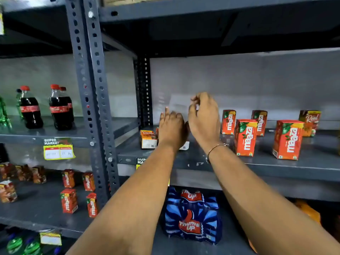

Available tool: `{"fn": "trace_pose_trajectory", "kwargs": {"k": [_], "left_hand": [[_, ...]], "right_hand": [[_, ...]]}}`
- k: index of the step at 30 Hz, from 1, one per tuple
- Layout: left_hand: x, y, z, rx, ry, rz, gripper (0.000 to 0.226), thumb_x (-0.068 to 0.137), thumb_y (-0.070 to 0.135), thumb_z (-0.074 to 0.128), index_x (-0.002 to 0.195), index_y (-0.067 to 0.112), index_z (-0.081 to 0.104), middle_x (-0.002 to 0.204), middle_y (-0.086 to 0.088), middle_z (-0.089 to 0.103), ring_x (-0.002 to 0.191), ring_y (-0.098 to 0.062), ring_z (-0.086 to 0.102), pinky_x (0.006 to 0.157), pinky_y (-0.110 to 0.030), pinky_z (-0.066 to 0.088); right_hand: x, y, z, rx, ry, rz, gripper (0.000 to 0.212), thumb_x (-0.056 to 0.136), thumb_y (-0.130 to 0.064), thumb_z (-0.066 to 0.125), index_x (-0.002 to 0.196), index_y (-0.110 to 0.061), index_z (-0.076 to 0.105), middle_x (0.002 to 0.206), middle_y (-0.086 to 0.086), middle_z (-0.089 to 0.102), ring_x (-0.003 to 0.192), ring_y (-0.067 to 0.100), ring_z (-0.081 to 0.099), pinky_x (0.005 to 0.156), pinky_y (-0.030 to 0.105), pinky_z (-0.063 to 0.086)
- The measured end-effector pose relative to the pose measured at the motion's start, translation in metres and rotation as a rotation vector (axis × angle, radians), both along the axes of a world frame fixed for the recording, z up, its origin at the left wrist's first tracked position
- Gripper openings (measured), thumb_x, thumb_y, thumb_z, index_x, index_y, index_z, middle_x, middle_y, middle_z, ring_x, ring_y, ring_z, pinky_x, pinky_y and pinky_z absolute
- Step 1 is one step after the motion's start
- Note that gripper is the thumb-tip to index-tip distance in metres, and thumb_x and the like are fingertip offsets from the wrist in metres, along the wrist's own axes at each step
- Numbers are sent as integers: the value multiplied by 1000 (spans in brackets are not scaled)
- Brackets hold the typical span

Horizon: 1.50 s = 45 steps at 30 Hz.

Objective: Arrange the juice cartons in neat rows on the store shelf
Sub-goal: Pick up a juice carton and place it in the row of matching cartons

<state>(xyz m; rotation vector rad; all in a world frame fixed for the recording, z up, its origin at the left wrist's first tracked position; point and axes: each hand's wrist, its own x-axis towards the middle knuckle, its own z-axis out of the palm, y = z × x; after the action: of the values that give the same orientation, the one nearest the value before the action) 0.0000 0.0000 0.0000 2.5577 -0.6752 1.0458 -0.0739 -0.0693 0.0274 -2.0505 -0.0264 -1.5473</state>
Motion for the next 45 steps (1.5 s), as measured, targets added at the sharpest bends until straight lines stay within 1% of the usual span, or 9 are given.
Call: {"fn": "trace_pose_trajectory", "kwargs": {"k": [8, 15, 20, 23, 27, 31, 37, 42, 45], "left_hand": [[-11, 14, -29, -175, 84, 36, 26, 87, 12, 43, 105, 4, 60, 100, -21, 68, 95, -37, 61, 82, -39, 45], [-6, 18, -41, -294, 56, 66, 34, 89, 14, 42, 112, 3, 64, 120, -16, 62, 118, -30, 51, 106, -39, 33], [-8, 17, -41, -198, 110, 85, 40, 94, 22, 32, 114, 7, 64, 134, -11, 55, 140, -25, 26, 116, -41, 11], [-8, 20, -42, -185, 99, 42, 37, 93, 21, 36, 118, 10, 61, 135, -9, 55, 142, -23, 21, 117, -42, 3], [-14, 23, -44, -240, 73, -47, 30, 91, 16, 41, 116, 4, 51, 130, -21, 56, 140, -25, 27, 118, -43, 1], [-17, 27, -46, -309, 89, -127, 30, 91, 16, 41, 120, 10, 46, 122, -14, 62, 131, -23, 42, 117, -44, 2], [-21, 32, -41, -501, 132, -164, 33, 91, 10, 39, 122, 10, 53, 110, -10, 67, 114, -23, 56, 116, -33, 4], [-20, 33, -45, -186, 78, -83, 21, 85, 8, 49, 97, 12, 67, 107, -8, 67, 119, -24, 51, 116, -44, 11], [-22, 34, -44, -113, 106, -77, 17, 82, 12, 55, 94, 13, 67, 105, -7, 67, 115, -25, 52, 115, -44, 11]], "right_hand": [[38, -19, -47, 392, 609, 83, 43, 90, -38, 58, 98, 4, 63, 101, 24, 66, 99, 38, 62, 74, 31, 44], [50, -29, -50, 375, 781, 131, 51, 79, -50, 67, 84, 0, 62, 87, 17, 65, 86, 34, 63, 74, 37, 49], [36, -31, -36, 355, 939, 283, 55, 83, -43, 68, 112, 5, 66, 119, 23, 66, 101, 29, 61, 82, 32, 44], [23, -30, -33, 346, 939, 369, 47, 86, -32, 67, 113, 6, 63, 112, 16, 67, 105, 27, 60, 94, 32, 45], [13, -31, -36, 480, 848, 550, 39, 82, -5, 71, 119, -1, 56, 99, 11, 68, 84, 16, 63, 76, 14, 52], [7, -31, -36, 539, 788, 631, 75, 76, 4, 73, 141, -2, 36, 121, 24, 65, 105, 29, 65, 102, 40, 48], [-1, -28, -37, 521, 751, 611, 70, 76, 16, 66, 138, -4, 39, 113, 11, 63, 95, 18, 62, 66, 18, 56], [-2, -30, -40, 551, 693, 508, 69, 72, 15, 70, 131, -10, 46, 122, 12, 62, 116, 26, 59, 100, 39, 49], [-4, -26, -41, 452, 788, 445, 68, 70, 6, 77, 128, -11, 48, 112, 2, 65, 111, 21, 59, 105, 36, 42]]}}
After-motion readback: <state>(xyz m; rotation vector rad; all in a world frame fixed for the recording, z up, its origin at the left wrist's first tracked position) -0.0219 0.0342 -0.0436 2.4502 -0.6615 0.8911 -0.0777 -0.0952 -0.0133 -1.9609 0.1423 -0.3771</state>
